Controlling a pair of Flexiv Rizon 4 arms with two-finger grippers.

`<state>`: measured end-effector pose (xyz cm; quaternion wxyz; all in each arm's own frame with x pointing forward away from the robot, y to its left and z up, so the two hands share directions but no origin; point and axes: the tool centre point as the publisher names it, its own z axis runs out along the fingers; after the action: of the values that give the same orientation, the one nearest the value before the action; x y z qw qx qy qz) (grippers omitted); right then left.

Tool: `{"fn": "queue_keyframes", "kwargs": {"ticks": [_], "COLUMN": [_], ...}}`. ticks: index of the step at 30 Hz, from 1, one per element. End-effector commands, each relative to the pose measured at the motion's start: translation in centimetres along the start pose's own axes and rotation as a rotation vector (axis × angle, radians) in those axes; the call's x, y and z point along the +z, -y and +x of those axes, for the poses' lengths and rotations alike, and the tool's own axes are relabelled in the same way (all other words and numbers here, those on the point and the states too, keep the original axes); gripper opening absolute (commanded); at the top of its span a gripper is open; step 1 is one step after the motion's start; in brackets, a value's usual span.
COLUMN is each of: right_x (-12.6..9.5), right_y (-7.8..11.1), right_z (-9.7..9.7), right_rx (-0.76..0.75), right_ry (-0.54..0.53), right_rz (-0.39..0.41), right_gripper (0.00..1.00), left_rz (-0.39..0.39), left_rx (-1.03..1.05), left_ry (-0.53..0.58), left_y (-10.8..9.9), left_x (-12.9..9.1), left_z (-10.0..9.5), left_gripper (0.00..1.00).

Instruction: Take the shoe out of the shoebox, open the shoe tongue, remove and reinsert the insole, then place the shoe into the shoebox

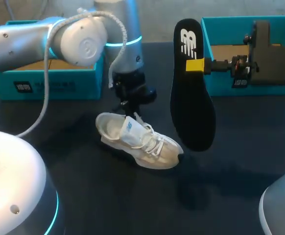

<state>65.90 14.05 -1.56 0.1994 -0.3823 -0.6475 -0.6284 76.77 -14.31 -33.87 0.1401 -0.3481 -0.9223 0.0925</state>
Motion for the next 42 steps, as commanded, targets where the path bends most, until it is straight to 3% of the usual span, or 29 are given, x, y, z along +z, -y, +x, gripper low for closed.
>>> {"fn": "queue_keyframes", "kwargs": {"ticks": [1,9,11,26,42], "right_x": [0.3,0.3,0.3,0.3,0.3], "right_y": [0.0,0.0,0.0,0.0,0.0], "right_z": [-0.1,-0.1,-0.1,-0.1,-0.1], "right_rx": [0.000,0.000,0.000,0.000,0.000], "right_ry": [0.000,0.000,0.000,0.000,0.000], "right_rz": [-0.001,-0.001,-0.001,-0.001,-0.001], "right_gripper": [0.00,0.00,0.00,0.00,0.00], "left_rz": [-0.068,-0.124,-0.170,-0.170,-0.170], "left_rx": [0.255,0.428,0.401,0.401,0.779], "left_ry": [-0.113,-0.080,-0.049,-0.049,-0.289], "left_y": [0.9,1.3,1.5,1.5,3.3], "left_x": [-0.6,-1.8,-1.9,-1.9,-2.3], "left_z": [-0.6,-0.8,-0.8,-0.8,0.2], "left_gripper": [0.00,0.00,0.00,0.00,0.00]}}
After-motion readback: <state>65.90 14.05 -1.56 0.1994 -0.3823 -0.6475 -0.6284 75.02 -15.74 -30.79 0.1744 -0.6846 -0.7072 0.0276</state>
